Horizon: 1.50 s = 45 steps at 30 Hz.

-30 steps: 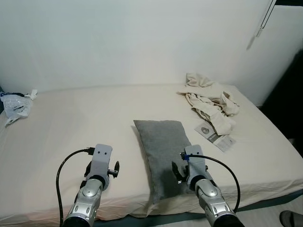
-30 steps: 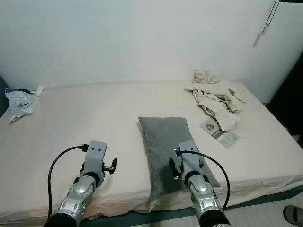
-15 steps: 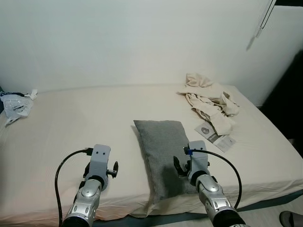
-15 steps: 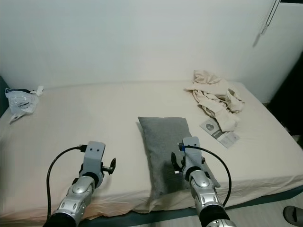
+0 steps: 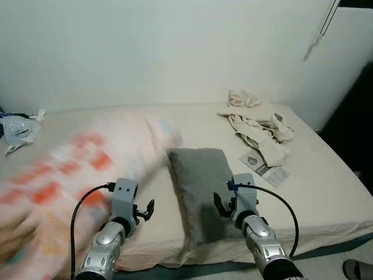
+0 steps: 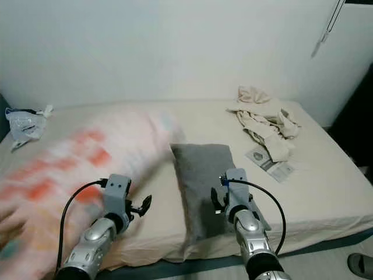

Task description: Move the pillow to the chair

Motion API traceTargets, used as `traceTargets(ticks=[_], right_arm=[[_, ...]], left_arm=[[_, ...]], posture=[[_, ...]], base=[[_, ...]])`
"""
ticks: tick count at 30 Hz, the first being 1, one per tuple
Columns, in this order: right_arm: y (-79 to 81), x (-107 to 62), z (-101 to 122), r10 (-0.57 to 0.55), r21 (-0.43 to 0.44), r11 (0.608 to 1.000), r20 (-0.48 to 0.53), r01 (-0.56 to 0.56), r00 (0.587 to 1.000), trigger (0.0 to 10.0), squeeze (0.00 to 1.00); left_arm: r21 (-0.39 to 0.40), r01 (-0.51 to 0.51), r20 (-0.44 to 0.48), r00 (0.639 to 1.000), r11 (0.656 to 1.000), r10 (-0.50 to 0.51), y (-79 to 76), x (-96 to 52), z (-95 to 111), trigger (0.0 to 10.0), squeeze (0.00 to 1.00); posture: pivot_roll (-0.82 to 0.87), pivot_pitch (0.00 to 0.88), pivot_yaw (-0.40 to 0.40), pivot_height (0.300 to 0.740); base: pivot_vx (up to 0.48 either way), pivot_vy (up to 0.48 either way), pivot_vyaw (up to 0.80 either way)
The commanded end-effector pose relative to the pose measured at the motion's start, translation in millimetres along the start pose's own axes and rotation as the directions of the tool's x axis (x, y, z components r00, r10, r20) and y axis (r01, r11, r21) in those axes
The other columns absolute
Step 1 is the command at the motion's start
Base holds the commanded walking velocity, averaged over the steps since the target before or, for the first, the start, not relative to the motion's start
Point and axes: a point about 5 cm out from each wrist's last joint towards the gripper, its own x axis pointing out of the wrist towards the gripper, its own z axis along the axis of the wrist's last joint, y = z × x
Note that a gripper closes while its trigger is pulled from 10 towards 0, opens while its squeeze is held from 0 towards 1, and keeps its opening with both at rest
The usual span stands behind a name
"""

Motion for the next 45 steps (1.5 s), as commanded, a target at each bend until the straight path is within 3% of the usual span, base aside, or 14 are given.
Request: traceTargets(ticks=[1, 5, 13, 21, 32, 34, 35, 36, 39, 45], right_arm=[[0.5, -0.9, -2.7, -0.002, 0.005, 1.0, -0.004, 0.002, 1.0, 10.0, 0.0], [4.2, -1.1, -5.3, 0.014, 0.017, 1.0, -0.016, -0.014, 1.0, 10.0, 0.0], [2.4, -2.1, -4.1, 0.013, 0.031, 0.999, 0.003, -0.013, 1.0, 10.0, 0.0], [-1.9, 0.5, 1.2, -0.017, 0.026, 1.0, 0.016, 0.017, 1.0, 10.0, 0.0], [-1.2, 0.3, 5.6, 0.002, 0.054, 0.999, 0.049, -0.005, 0.999, 10.0, 0.0], [-0.6, 0.3, 6.5, 0.015, 0.063, 0.998, 0.056, -0.019, 0.998, 10.0, 0.0], [-1.7, 1.4, 8.3, 0.008, 0.048, 0.999, 0.055, -0.01, 0.998, 10.0, 0.0], [-1.7, 1.4, 8.3, 0.008, 0.048, 0.999, 0.055, -0.01, 0.998, 10.0, 0.0], [-2.6, 2.5, 10.9, 0.007, 0.036, 0.999, 0.057, -0.009, 0.998, 10.0, 0.0], [-5.5, 3.6, 15.8, 0.014, 0.042, 0.999, 0.07, -0.017, 0.997, 10.0, 0.0]], left_arm=[[-0.002, 0.01, -0.012, 1.0, 1.0, -0.01, 0.8, -2.7, -3.2, 10.0, 0.0], [0.078, -0.07, -0.008, 0.997, 0.994, 0.071, 5.3, -2.8, -3.9, 10.0, 0.0], [0.007, -0.039, -0.03, 0.999, 0.999, 0.04, -1.3, -1.5, -5.3, 10.0, 0.0], [0.04, -0.03, -0.021, 0.999, 0.999, 0.031, -2.4, 2.0, -0.4, 10.0, 0.0], [-0.014, 0.042, -0.028, 0.999, 0.999, -0.042, -8.1, 2.7, 2.9, 10.0, 0.0], [-0.061, 0.122, -0.029, 0.992, 0.991, -0.123, -15.4, 1.4, 2.9, 10.0, 0.0], [-0.132, 0.217, -0.033, 0.974, 0.967, -0.223, -25.1, 0.1, 3.4, 10.0, 0.0], [-0.132, 0.217, -0.033, 0.974, 0.967, -0.223, -25.1, 0.1, 3.4, 10.0, 0.0], [-0.221, 0.324, -0.039, 0.94, 0.92, -0.34, -36.7, -0.9, 4.2, 10.0, 0.0], [-0.315, 0.41, -0.053, 0.893, 0.856, -0.447, -45.7, -0.4, 5.3, 10.0, 0.0]], posture=[[-0.07, 0.056, -0.049, 0.676], [-0.07, 0.055, -0.049, 0.657], [-0.07, 0.041, -0.044, 0.632], [-0.07, 0.05, -0.037, 0.622], [-0.07, 0.043, -0.04, 0.617], [-0.06, 0.041, -0.041, 0.607], [-0.06, 0.042, -0.042, 0.602], [-0.06, 0.042, -0.042, 0.602], [-0.07, 0.043, -0.042, 0.602], [-0.08, 0.054, -0.034, 0.597]], base=[[0.0, 0.0, 0.0], [0.0, 0.0, 0.0], [0.0, 0.0, 0.0], [0.0, 0.0, 0.0], [0.0, 0.0, 0.0], [0.0, 0.0, 0.0], [0.0, 0.0, 0.0], [0.0, 0.0, 0.0], [0.0, 0.0, 0.0], [0.0, 0.0, 0.0]])
